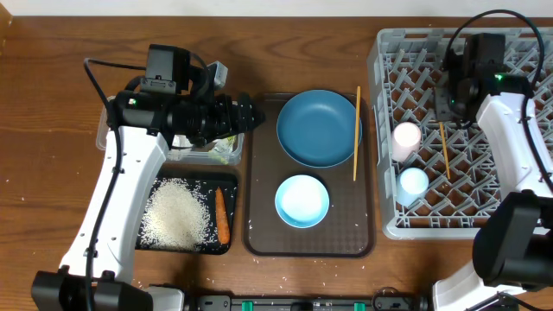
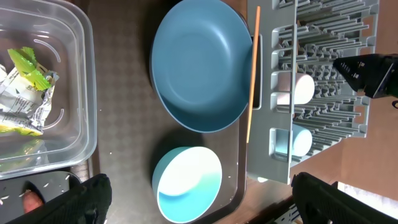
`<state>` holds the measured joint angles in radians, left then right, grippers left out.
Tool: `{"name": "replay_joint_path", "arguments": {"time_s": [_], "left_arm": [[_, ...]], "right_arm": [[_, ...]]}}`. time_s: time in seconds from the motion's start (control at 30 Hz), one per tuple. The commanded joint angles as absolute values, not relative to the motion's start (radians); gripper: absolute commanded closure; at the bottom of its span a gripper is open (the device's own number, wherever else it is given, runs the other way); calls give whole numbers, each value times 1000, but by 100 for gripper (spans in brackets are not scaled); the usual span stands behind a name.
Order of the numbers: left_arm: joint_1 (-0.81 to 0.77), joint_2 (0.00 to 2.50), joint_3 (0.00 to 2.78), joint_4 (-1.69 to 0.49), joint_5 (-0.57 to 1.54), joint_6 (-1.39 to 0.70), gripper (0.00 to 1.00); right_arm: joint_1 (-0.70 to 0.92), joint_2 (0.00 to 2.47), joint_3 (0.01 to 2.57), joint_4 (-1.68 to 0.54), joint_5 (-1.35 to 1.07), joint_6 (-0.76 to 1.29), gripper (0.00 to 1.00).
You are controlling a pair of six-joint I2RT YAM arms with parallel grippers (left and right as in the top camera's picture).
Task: Sort waste into correct bins and load items into the dishwasher rack
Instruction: 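Carry the chopstick into the rack and release it upright, then move the right gripper to the second chopstick and grasp it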
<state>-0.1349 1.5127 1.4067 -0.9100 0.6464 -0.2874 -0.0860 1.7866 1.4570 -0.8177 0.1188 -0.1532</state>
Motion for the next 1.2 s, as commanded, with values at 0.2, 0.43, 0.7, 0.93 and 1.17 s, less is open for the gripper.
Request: {"name": "replay_joint_path", "arguments": {"time_s": [0.2,0.43,0.7,0.93,1.17], "left_arm": [[-137,1515,1415,-912,635,-281,5],[-137,1515,1415,-912,635,-281,6],[-137,1515,1415,-912,635,-281,5],[-137,1515,1415,-912,635,-281,5],[-137,1515,1415,-912,635,-281,5]], "right_arm": [[41,1645,1457,-856,-42,144,56],[183,1605,1456,-874,-107,366,57],[373,1669,1456,-871,100,493,56],[467,1766,1456,-852,279,520,57],[476,1865,1456,-850,337,520,56]]}}
